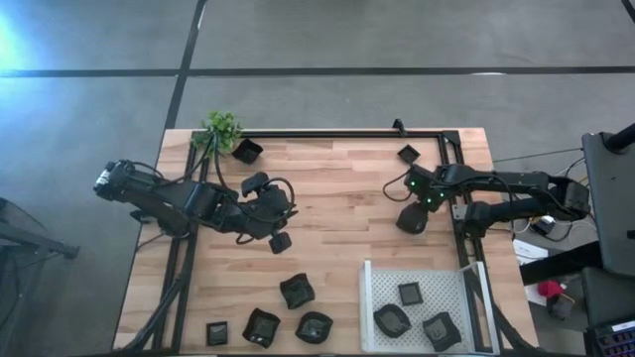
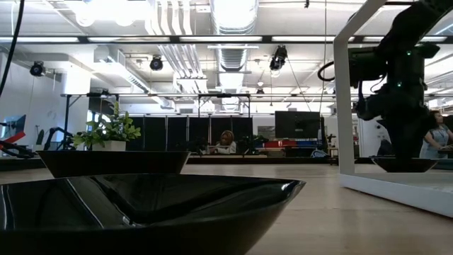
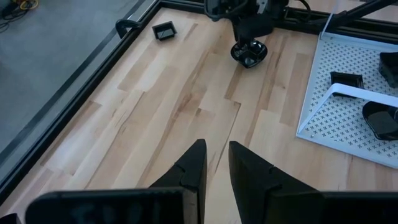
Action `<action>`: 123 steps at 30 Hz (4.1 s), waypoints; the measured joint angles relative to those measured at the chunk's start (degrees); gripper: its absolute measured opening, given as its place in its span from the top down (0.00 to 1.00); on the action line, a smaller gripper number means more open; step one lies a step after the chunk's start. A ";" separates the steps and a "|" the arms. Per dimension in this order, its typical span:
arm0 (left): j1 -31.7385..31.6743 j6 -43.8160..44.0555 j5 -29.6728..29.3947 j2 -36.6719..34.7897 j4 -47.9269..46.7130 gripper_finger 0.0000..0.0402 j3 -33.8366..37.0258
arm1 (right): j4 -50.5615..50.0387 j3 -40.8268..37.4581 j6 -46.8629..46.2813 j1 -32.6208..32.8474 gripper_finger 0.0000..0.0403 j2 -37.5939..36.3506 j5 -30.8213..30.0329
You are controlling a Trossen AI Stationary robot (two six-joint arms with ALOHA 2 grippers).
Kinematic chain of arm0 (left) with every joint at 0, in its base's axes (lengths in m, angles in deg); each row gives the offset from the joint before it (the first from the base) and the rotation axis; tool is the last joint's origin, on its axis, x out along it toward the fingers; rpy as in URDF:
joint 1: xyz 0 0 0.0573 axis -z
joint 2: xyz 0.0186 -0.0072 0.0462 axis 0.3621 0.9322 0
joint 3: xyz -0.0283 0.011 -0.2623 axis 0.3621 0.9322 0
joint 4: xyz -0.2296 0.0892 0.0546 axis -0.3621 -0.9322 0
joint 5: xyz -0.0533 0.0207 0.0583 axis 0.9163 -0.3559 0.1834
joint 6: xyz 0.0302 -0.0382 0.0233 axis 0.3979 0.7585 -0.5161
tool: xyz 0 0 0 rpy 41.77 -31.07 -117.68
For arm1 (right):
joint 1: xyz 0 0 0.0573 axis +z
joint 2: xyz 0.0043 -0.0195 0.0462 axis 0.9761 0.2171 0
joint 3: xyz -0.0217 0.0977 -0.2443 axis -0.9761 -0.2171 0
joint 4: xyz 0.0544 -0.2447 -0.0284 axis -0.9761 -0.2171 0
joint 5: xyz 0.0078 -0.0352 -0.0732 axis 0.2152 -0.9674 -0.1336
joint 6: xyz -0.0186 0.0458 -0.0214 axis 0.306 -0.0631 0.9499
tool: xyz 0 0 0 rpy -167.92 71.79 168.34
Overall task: Pick & Place Mini shaped plates
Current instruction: Stack the leaf shaped plate on top of the other leaf shaped plate on the shelf
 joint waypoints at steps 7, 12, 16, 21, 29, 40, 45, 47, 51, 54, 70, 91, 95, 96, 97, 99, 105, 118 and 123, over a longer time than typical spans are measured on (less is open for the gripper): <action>0.00 0.00 0.00 0.00 -0.02 0.85 0.00 | 0.66 -0.55 0.57 0.00 0.72 -0.02 2.68; 0.00 0.02 -0.02 0.00 -0.02 0.85 -0.01 | 0.69 -1.06 0.55 0.00 0.81 -0.02 3.56; 0.00 0.00 -0.02 0.00 -0.04 0.85 -0.02 | 0.77 -1.06 0.57 0.02 0.95 -0.07 3.58; 0.00 0.00 -0.02 0.00 -0.04 0.85 -0.02 | 0.40 0.52 0.64 0.07 0.98 -0.18 3.56; 0.00 -0.73 -0.02 0.00 -0.07 0.85 -0.02 | -3.26 7.74 2.78 0.25 0.98 -0.25 3.52; -0.01 -2.71 -0.02 0.00 -0.09 0.85 -0.02 | -14.52 19.26 -4.75 4.06 0.98 -0.52 3.35; -0.02 -3.09 -0.02 0.00 -0.09 0.85 -0.02 | -16.63 22.28 -14.39 12.12 0.98 -2.92 3.45; -0.02 -3.98 -0.02 0.00 -0.08 0.85 -0.02 | -16.67 23.09 -19.38 16.43 0.98 -4.17 3.47; -0.02 -5.45 -0.02 0.00 -0.09 0.85 -0.02 | -16.65 23.64 -30.85 26.53 0.98 -6.52 3.46; -0.16 -6.05 -0.40 0.00 -0.09 0.85 -0.02 | -16.60 23.64 -40.55 35.06 0.98 -7.30 3.39; -0.62 -8.75 -1.38 -0.07 -0.07 0.85 -0.02 | -9.26 23.45 -72.69 64.85 0.98 1.82 3.49; -0.87 -9.03 -1.33 -0.09 -0.04 0.85 -0.02 | 18.63 23.95 -68.42 66.72 0.98 22.71 3.32; -0.87 -9.01 -1.33 -0.09 -0.02 0.85 -0.02 | 18.63 23.95 -69.08 67.22 0.98 22.67 3.51; -0.87 -9.01 -1.33 -0.09 -0.04 0.85 -0.02 | 18.67 23.95 -69.31 67.25 0.98 22.67 3.52; -0.87 -9.01 -1.33 -0.09 -0.03 0.85 -0.02 | 18.68 23.95 -69.71 67.41 0.98 22.67 3.52; -0.87 -9.01 -1.33 -0.09 -0.02 0.85 -0.02 | 18.65 23.95 -70.30 67.45 0.98 22.67 3.53; -0.87 -9.01 -1.31 -0.09 -0.02 0.85 -0.02 | 18.63 23.95 -70.44 67.49 0.98 22.67 3.52; -0.87 -9.01 -1.31 -0.09 -0.02 0.85 -0.02 | 18.56 23.95 -70.62 67.49 0.98 22.71 3.67; -0.87 -8.98 -1.31 -0.09 -0.02 0.85 -0.02 | 18.65 23.95 -70.60 67.49 0.95 22.73 3.72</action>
